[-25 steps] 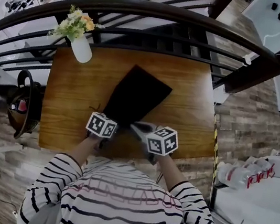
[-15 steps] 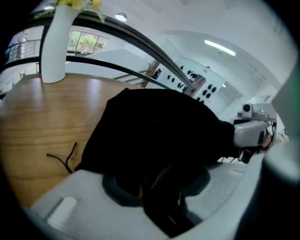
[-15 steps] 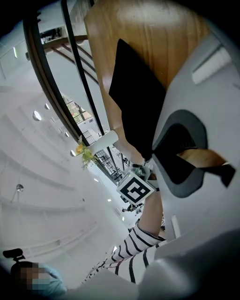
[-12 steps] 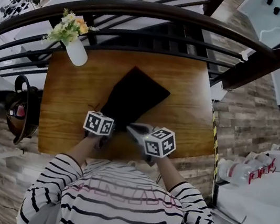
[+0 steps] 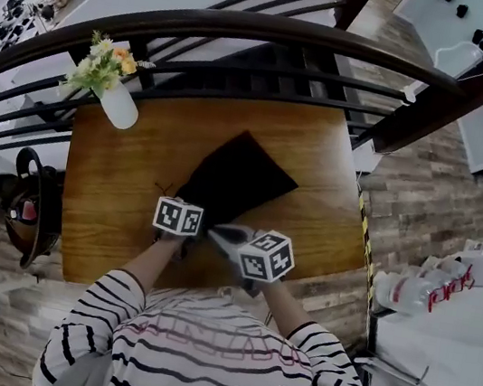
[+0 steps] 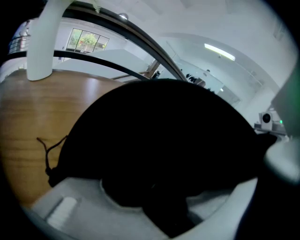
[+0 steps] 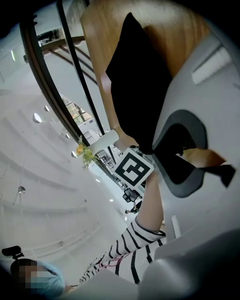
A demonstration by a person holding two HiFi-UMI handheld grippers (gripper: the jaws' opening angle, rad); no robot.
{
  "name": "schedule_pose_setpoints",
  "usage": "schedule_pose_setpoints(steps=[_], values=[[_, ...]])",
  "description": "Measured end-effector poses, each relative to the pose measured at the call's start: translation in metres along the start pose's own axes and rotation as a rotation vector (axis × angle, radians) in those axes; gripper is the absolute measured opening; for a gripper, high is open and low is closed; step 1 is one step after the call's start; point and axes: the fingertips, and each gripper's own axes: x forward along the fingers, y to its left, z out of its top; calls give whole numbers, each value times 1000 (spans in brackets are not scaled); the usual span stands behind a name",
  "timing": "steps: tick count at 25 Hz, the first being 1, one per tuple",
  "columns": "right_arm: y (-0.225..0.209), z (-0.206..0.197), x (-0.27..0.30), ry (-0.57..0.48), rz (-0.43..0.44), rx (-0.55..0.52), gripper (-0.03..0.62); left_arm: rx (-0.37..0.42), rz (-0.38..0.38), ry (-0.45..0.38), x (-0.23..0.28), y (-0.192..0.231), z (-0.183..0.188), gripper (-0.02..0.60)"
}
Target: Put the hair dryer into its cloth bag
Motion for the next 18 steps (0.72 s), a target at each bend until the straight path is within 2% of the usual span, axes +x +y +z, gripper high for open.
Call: schedule_pose_setpoints(steps=[5,10,14,18], values=[[-2,4,6,-15,-9,20,11,8,-31,-23,11,4,16,167],[3,1,15,1,12,21,11,3,-54,-7,22,9,25,172],[-1,3,18,-8,-6,33,11,22,-39,27,31,12,28,175],[-9,2,16,-21,-35,55,11,65,-3,14,34,15,35,179]])
